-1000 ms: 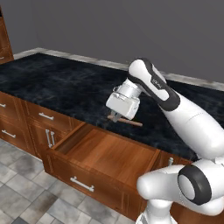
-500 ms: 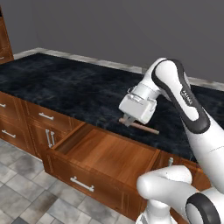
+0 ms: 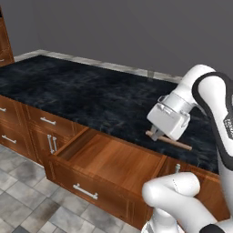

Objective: Take a straw from the drawer in front and place it inside the glass cup on the dining counter.

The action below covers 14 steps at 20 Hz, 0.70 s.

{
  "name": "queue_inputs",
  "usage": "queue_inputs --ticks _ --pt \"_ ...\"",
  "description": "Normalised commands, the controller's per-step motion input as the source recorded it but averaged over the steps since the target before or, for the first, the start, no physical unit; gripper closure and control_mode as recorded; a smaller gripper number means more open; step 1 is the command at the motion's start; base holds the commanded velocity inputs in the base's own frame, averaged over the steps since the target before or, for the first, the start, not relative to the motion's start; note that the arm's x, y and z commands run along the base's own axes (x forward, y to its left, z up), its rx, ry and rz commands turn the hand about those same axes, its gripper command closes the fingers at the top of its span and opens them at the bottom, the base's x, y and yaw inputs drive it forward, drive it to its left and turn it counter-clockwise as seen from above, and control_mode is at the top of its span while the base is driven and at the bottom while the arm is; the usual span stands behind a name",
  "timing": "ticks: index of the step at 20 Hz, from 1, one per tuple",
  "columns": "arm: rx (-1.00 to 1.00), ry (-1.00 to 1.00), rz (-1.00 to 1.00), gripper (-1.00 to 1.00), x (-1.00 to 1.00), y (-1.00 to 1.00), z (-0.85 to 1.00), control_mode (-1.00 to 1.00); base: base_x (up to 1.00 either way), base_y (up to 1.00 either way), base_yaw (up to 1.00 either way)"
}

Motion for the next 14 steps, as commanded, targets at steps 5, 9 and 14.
queue_inputs --ticks 5,9,14 --pt "-0.03 0.0 -0.09 1.0 -0.09 -0.28 0.0 -1.0 0.0 0.0 0.0" --pt "-0.01 0.0 -0.05 1.0 -0.15 -0.11 0.0 1.0 -0.38 -0.13 -0.06" --pt "0.0 0.0 0.0 1.0 0.0 0.0 0.0 1.0 -1.0 -0.3 -0.11"
